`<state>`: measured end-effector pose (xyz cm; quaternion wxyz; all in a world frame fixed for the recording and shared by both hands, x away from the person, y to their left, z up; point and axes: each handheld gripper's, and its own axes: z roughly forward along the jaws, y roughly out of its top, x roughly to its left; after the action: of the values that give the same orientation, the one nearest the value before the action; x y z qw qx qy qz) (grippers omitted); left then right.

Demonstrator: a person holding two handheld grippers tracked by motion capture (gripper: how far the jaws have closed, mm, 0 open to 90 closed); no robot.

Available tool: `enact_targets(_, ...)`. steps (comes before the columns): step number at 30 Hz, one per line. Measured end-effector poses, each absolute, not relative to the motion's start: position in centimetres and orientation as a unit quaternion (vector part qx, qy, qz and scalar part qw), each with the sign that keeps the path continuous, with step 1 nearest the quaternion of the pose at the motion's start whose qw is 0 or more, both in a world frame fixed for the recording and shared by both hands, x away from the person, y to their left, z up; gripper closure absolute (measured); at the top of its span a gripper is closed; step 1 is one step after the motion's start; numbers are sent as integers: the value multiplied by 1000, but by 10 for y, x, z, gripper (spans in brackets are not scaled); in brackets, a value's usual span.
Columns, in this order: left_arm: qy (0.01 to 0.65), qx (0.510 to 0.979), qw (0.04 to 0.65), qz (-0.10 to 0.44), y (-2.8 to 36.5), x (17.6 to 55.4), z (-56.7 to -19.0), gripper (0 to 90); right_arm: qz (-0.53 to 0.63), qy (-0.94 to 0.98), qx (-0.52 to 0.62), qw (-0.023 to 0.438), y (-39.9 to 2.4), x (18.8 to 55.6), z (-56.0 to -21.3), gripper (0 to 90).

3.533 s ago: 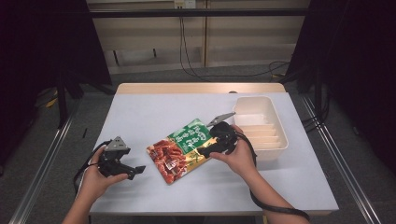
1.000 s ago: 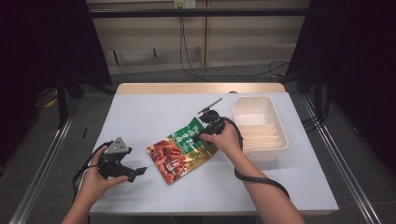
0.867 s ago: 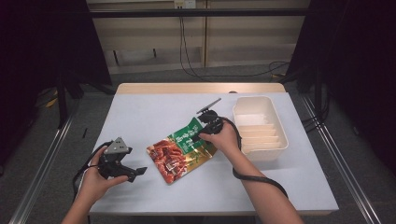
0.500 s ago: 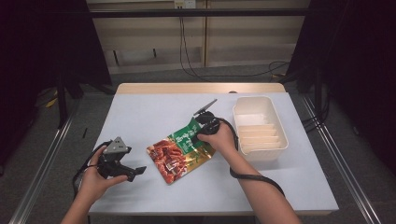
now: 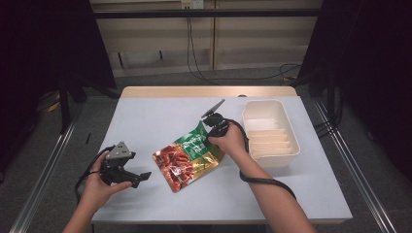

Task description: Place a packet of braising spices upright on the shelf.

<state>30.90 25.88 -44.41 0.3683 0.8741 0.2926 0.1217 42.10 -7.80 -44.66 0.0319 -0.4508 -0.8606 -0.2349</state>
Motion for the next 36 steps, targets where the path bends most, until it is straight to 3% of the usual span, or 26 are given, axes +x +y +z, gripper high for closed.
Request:
enact_targets(14,294,871,375,118,258,308,-445,44,-224,-855,-464,56,-71,422,-402,900)
enact_targets(36,306,862,390,110,258,307,-445,46,-207,-872,-440,52,-64,426,-324,900)
